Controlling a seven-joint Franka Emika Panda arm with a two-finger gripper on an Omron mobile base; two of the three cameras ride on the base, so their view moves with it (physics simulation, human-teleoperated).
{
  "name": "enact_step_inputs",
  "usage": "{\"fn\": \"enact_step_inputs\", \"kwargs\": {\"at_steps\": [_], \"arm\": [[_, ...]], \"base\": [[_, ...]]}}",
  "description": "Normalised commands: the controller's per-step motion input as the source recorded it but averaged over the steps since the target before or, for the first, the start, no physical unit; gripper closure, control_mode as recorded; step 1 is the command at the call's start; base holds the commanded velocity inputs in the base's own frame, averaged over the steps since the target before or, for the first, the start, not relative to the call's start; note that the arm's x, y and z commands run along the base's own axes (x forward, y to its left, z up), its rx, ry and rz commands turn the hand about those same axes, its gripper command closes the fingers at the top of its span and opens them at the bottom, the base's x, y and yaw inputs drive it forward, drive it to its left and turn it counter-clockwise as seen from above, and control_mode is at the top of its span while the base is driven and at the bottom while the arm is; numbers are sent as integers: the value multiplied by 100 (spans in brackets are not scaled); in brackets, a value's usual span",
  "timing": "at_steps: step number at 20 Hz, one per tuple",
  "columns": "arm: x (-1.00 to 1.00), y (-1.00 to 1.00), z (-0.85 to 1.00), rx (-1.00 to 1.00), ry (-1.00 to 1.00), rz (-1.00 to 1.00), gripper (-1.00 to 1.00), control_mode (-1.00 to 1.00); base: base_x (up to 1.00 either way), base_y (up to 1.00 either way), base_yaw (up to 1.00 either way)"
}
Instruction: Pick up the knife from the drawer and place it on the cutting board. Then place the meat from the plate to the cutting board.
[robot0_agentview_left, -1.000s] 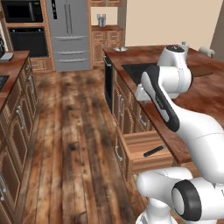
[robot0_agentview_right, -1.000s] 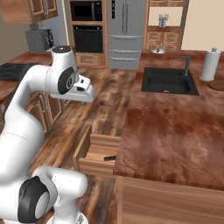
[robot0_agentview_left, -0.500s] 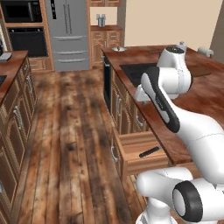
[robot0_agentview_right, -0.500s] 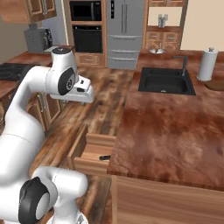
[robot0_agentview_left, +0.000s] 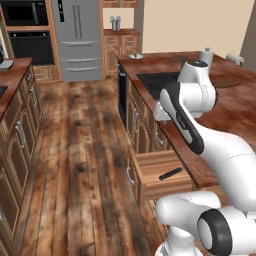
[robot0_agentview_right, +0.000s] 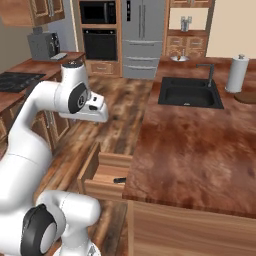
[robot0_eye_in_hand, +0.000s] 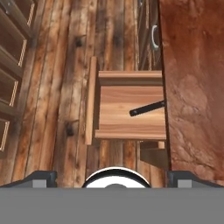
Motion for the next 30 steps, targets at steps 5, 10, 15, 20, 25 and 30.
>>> {"fn": "enact_step_inputs", "kwargs": {"at_steps": [5, 10, 15, 20, 25, 30], "arm": [[-3, 0, -53, 2, 0, 0, -100, -100], [-4, 10, -69, 2, 0, 0, -100, -100], [0, 15, -82, 1, 0, 0, -100, -100], [0, 18, -88, 0, 0, 0, -100, -100], [0, 6, -73, 3, 0, 0, -100, -100], [13, 2, -41, 10, -1, 0, -100, -100]], "base": [[0, 0, 0], [0, 0, 0], [0, 0, 0], [0, 0, 0], [0, 0, 0], [0, 0, 0]]}}
